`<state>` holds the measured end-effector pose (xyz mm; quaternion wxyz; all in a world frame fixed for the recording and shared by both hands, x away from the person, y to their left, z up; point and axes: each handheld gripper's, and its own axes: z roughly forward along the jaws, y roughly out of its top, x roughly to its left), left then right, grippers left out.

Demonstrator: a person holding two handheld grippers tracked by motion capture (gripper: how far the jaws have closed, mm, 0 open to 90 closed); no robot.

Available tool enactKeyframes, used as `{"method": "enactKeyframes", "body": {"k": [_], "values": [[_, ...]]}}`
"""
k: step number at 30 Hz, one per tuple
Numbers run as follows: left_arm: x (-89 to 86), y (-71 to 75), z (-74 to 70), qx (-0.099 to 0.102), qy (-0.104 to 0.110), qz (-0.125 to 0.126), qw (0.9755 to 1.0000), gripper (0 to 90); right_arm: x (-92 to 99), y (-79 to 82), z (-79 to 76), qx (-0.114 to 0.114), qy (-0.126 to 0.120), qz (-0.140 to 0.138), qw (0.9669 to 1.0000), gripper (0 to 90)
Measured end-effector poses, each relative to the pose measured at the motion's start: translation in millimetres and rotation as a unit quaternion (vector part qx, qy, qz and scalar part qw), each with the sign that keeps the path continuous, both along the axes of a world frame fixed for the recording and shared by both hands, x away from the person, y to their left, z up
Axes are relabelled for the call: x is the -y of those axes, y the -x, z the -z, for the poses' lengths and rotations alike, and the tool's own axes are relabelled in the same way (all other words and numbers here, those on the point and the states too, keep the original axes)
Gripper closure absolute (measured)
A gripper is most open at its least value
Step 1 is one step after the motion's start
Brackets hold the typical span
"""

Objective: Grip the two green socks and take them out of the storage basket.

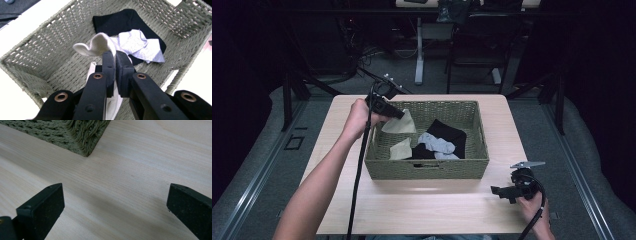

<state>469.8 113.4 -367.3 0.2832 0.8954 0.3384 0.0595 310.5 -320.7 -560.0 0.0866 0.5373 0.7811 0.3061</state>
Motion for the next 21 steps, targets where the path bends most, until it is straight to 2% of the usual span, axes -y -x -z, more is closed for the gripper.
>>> {"method": "enactKeyframes", "body": {"k": [12, 21], "values": [[-16.6, 4.4, -25.2, 0.019, 0.008, -0.01, 0.9997, 86.6, 0.1, -0.2, 0.3, 0.002, -0.002, 0.002, 1.0, 0.7], [-42.9, 6.6, -43.7, 0.035, 0.015, -0.033, 0.9987, 86.6, -0.8, -3.8, 1.3, -0.001, -0.003, -0.002, 1.0, 0.7]]}}
